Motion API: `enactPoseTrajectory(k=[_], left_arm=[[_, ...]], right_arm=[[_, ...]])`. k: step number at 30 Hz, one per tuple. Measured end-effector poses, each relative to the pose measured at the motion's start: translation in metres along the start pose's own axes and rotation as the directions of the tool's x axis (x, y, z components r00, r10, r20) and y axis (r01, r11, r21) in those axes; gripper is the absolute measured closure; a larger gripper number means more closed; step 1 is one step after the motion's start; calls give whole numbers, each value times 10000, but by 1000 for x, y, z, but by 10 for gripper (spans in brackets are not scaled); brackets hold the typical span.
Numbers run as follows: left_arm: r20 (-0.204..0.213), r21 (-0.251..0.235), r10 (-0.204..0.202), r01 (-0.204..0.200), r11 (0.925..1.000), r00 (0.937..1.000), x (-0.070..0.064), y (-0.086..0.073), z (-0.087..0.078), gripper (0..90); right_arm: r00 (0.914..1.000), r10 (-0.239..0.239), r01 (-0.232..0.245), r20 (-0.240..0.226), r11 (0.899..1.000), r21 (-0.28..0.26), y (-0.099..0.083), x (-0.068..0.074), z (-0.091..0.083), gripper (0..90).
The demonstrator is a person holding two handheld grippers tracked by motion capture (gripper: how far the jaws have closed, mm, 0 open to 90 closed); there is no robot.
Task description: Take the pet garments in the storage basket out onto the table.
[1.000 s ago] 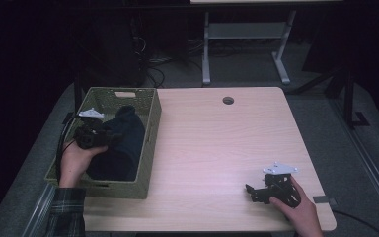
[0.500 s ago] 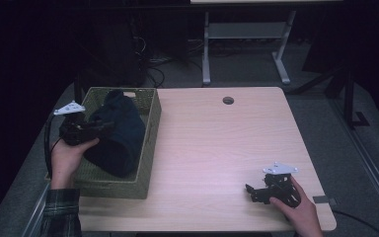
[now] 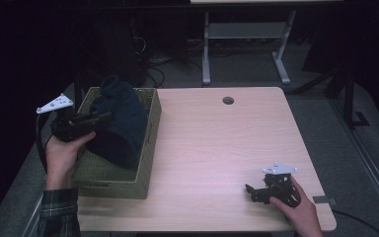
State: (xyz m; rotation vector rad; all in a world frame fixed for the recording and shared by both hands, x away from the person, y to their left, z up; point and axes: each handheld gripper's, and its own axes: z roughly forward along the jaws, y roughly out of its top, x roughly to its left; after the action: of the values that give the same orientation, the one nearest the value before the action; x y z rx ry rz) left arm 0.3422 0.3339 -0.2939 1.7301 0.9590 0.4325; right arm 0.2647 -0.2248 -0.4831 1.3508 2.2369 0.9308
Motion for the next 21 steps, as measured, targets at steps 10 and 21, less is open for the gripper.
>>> enactPoseTrajectory(k=[10,21], left_arm=[[445,-549,206,-181,9983,9988,-12,13,-3,667],[1046,-1150,522,-401,9926,9931,-30,31,3,668]], right_arm=[[10000,3,-3,-7,10000,5,0,0,0,0],[10000,3,-3,-8,10000,9,0,0,0,0]])
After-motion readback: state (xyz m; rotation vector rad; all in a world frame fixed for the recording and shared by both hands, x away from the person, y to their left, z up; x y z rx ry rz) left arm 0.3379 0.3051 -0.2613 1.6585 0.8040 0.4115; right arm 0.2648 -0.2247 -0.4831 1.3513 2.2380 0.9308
